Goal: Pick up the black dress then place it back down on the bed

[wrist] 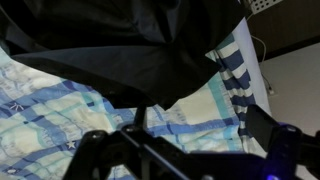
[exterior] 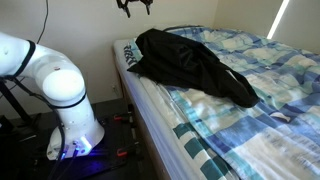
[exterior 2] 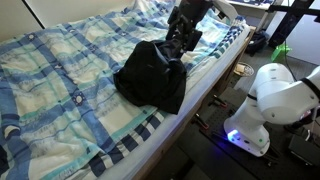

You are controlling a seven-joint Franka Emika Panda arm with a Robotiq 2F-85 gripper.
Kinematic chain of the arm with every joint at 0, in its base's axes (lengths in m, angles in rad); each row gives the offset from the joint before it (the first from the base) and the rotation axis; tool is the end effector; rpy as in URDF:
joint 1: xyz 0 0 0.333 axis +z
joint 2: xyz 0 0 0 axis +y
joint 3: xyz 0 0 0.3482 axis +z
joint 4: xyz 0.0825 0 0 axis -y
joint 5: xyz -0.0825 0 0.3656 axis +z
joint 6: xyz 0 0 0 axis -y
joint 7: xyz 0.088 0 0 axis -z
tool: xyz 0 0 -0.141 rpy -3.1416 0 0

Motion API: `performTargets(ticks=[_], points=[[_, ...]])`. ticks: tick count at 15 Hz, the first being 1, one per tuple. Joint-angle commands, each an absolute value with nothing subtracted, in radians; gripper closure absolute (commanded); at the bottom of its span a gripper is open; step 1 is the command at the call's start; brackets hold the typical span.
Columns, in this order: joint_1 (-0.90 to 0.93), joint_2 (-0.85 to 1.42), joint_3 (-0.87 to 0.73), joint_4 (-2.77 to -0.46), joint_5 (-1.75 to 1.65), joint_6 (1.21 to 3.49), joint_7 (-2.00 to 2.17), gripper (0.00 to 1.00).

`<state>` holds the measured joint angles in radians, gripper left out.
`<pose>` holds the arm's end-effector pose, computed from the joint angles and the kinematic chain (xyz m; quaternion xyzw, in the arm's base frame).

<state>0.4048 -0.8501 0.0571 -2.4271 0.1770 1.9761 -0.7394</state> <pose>0.2544 0.1522 0.6095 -0.8199 -0.5334 -0.2049 0.0356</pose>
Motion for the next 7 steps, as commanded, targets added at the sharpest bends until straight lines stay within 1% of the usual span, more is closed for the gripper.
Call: performTargets(ticks=[1, 5, 6, 7], points=[[0.393, -0.828, 0.038, -2.393, 0.169, 1.986, -0.736, 0.0], [0.368, -0.787, 0.014, -2.399, 0.166, 2.046, -0.728, 0.0], [0.388, -0.825, 0.016, -2.412, 0.176, 2.014, -0.739, 0.0], [0.382, -0.815, 0.01, -2.412, 0.176, 2.024, -0.739, 0.0]])
